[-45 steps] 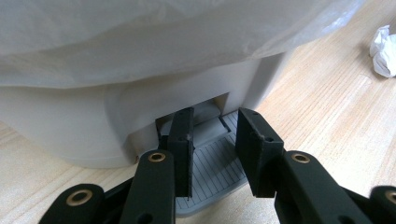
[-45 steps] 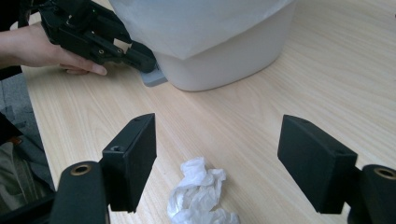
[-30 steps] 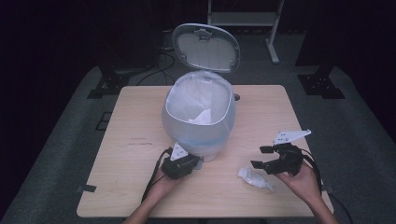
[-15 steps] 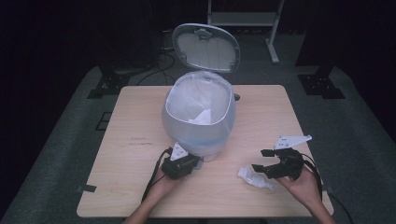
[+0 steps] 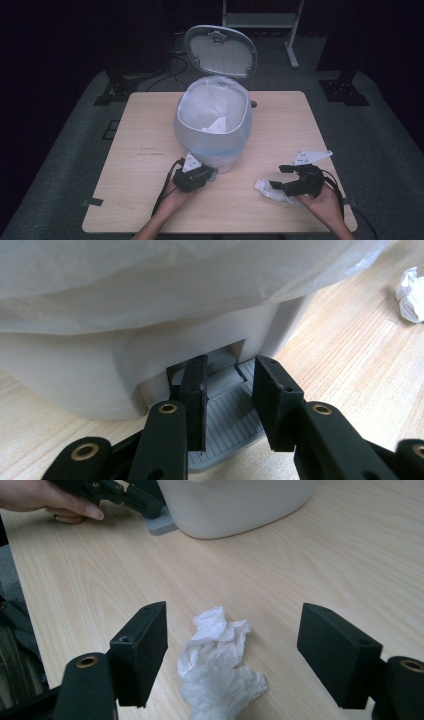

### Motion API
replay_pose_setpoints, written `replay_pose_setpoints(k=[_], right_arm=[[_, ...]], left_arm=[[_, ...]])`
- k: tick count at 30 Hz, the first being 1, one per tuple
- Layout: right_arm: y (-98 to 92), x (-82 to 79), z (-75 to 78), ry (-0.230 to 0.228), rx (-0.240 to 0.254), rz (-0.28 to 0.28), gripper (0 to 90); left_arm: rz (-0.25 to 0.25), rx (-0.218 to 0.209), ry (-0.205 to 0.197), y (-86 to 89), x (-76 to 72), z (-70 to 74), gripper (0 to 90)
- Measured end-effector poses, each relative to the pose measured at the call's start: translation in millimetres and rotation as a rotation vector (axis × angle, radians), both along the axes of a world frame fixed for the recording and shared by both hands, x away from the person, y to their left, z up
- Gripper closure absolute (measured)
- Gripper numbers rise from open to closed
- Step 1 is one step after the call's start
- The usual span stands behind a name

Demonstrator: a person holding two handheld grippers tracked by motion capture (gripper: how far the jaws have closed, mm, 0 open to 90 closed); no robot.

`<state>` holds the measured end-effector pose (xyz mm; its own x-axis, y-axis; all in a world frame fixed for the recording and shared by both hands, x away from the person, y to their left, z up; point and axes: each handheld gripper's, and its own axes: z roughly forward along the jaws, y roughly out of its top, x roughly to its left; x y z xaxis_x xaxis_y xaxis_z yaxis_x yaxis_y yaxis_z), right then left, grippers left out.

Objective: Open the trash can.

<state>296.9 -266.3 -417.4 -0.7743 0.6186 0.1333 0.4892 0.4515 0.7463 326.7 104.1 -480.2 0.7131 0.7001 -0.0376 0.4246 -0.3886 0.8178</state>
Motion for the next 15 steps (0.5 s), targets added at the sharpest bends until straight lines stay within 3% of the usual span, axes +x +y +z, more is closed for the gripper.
replay_pose_setpoints(k=[15], right_arm=[[4.2, -5.0, -20.5, 0.036, -0.016, 0.024, 27.4]], left_arm=[[0.000, 0.001, -0.001, 0.0, -0.1, 0.0, 67.3]])
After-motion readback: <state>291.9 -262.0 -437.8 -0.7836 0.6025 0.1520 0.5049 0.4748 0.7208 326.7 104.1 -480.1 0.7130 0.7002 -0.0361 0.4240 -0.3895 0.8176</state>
